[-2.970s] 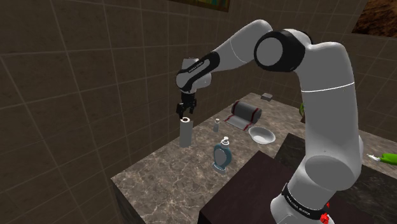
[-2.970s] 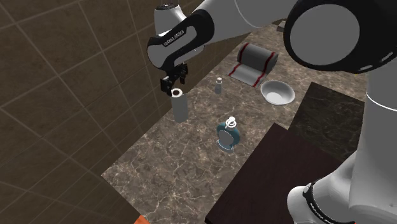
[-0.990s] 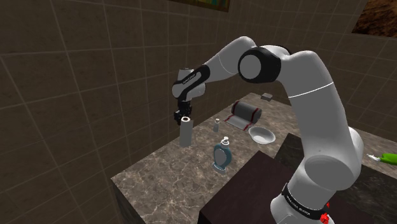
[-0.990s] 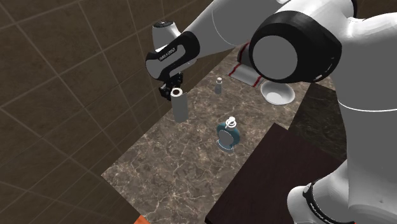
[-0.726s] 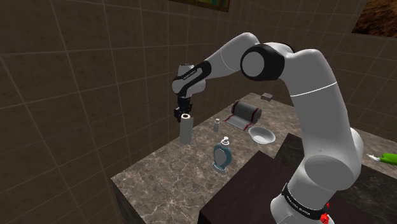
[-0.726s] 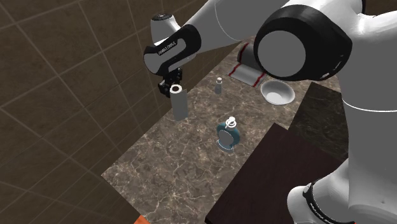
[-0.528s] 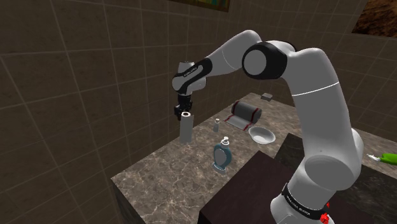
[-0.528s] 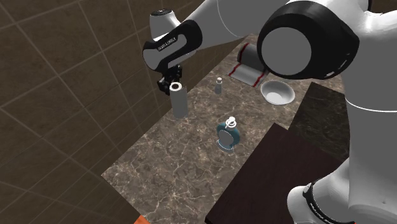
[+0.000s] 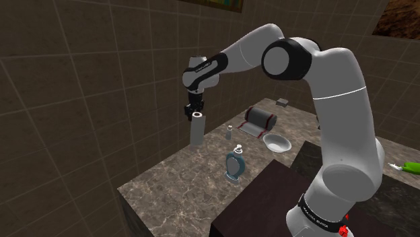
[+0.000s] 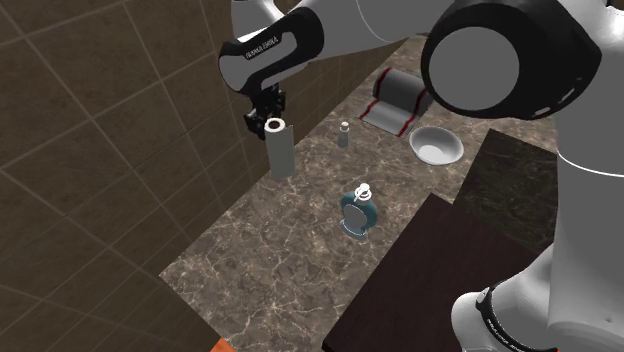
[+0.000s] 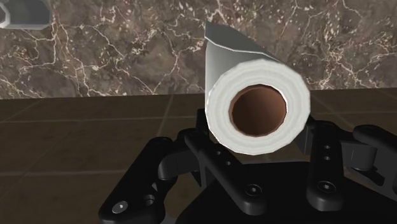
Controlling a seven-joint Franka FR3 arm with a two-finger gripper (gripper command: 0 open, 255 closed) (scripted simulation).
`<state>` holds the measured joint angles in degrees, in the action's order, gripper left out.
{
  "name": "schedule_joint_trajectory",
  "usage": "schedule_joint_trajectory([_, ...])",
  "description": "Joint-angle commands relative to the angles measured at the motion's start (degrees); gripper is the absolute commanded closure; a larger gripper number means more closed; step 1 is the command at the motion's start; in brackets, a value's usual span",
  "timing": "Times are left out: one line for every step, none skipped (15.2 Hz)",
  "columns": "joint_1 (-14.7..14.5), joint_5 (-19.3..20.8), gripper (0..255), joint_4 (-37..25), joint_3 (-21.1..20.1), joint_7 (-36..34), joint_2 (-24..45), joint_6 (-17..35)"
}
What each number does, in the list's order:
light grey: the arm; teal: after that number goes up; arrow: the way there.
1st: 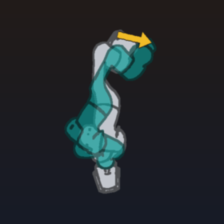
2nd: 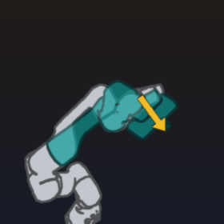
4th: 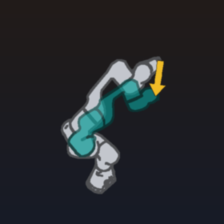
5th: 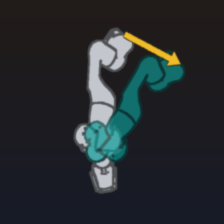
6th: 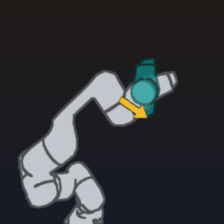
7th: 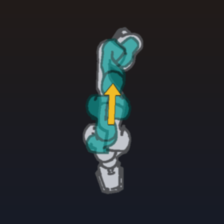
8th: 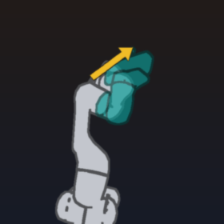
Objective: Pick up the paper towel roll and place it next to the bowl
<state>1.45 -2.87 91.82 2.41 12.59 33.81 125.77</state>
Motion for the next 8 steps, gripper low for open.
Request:
schedule_joint_trajectory([0.0, 0.0, 255, -0.5, 0.0, -0.1, -0.7, -1.2])
schedule_joint_trajectory([0.0, 0.1, 255, -0.7, 0.0, -0.1, -1.1, -1.8])
schedule_joint_trajectory([0.0, 0.1, 255, -0.9, 0.1, -0.1, -1.5, -2.4])
schedule_joint_trajectory([0.0, 0.1, 255, -1.1, 0.1, -0.1, -1.9, -3.0])
schedule_joint_trajectory([0.0, 0.2, 255, -1.3, 0.1, -0.2, -2.2, -3.6])
schedule_joint_trajectory([0.0, 0.2, 255, -1.6, 0.1, -0.2, -2.6, -4.2])
schedule_joint_trajectory([-0.1, 0.2, 255, -1.9, 0.1, -0.2, -2.9, -4.8])
schedule_joint_trajectory([-0.1, 0.2, 255, -2.2, 0.1, -0.2, -3.2, -5.4])
